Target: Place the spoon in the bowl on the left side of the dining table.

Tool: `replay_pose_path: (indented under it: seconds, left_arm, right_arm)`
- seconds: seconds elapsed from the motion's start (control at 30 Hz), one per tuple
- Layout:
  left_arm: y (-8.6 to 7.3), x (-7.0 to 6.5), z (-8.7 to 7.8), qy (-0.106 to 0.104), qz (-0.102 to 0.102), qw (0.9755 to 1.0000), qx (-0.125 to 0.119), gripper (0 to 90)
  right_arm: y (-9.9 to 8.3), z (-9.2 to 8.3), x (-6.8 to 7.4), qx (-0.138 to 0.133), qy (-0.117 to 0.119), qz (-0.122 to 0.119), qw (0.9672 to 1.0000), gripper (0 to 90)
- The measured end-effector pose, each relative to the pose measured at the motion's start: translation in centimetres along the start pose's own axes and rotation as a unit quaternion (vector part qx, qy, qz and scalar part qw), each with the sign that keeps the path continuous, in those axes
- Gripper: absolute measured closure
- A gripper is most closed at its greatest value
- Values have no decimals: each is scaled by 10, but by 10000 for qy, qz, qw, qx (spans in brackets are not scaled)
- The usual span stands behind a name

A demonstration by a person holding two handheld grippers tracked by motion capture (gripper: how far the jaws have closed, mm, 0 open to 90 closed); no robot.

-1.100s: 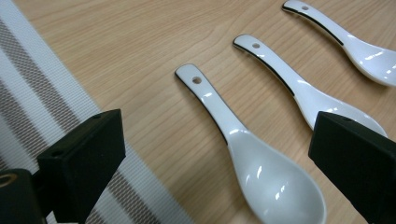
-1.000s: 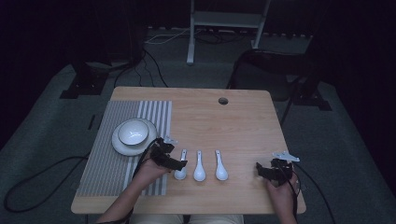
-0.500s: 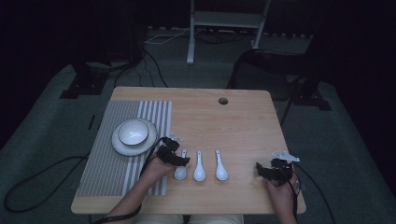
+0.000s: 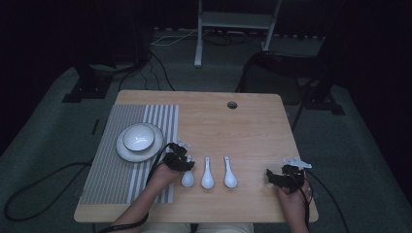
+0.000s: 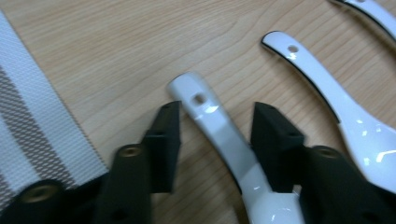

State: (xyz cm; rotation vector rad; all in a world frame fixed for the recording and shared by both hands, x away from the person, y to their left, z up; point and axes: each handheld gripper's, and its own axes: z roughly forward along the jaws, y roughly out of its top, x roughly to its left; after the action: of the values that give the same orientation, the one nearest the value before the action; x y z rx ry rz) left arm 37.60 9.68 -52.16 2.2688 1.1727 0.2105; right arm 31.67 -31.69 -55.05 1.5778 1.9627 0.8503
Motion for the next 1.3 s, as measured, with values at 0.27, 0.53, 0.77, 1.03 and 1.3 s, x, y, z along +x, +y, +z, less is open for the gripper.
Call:
replay_pose_path:
  seconds: [0.27, 0.53, 0.77, 1.03, 1.3]
  left_arm:
    - [-1, 0, 1, -142, 49, 9999, -13, 762]
    - [4, -1, -10, -309, 139, 9994, -102, 831]
    - [6, 1, -18, -301, 184, 9993, -146, 852]
    - [10, 0, -34, -287, 225, 9986, -378, 853]
    - [15, 1, -54, -389, 279, 9971, -589, 856]
  right_arm:
    - [0, 0, 0, 0, -1, 0, 10000, 120]
    - [0, 0, 0, 0, -1, 2, 10000, 121]
    - [0, 0, 0, 1, -2, 4, 10000, 121]
    - [0, 0, 0, 1, -3, 2, 10000, 121]
    - [0, 0, 0, 1, -3, 3, 10000, 121]
